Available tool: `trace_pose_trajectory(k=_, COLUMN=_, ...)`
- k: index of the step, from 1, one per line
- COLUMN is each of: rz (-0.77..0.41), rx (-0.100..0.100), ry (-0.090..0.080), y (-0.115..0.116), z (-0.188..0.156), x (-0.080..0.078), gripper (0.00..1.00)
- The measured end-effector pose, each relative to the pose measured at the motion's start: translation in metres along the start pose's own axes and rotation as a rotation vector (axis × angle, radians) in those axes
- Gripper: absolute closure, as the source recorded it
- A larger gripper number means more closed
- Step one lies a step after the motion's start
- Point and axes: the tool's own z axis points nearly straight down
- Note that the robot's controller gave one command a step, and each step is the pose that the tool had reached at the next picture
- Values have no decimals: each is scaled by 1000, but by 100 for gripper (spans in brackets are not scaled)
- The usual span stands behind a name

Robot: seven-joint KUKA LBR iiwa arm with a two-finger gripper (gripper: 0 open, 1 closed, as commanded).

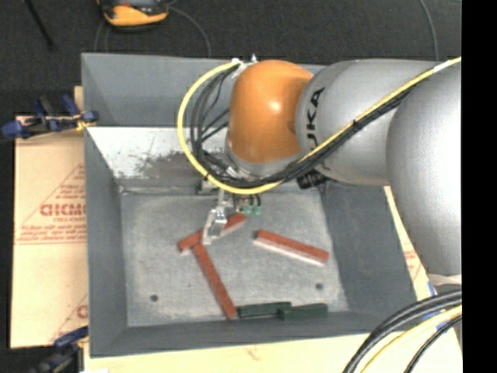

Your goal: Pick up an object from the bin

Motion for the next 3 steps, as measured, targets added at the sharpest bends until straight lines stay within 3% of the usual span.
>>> trace_pose_trajectory(k=1, rz=-177, rx=4, ry=6, y=-25, z=12, x=-7, gripper=0)
trace_pose_trajectory(k=2, rz=4, rx=1, ry=3, y=-26, z=23, x=-13, gripper=0)
trace_pose_trajectory(k=3, rz=44, rx=5, ry=3, y=-30, z=60, x=-18, gripper=0)
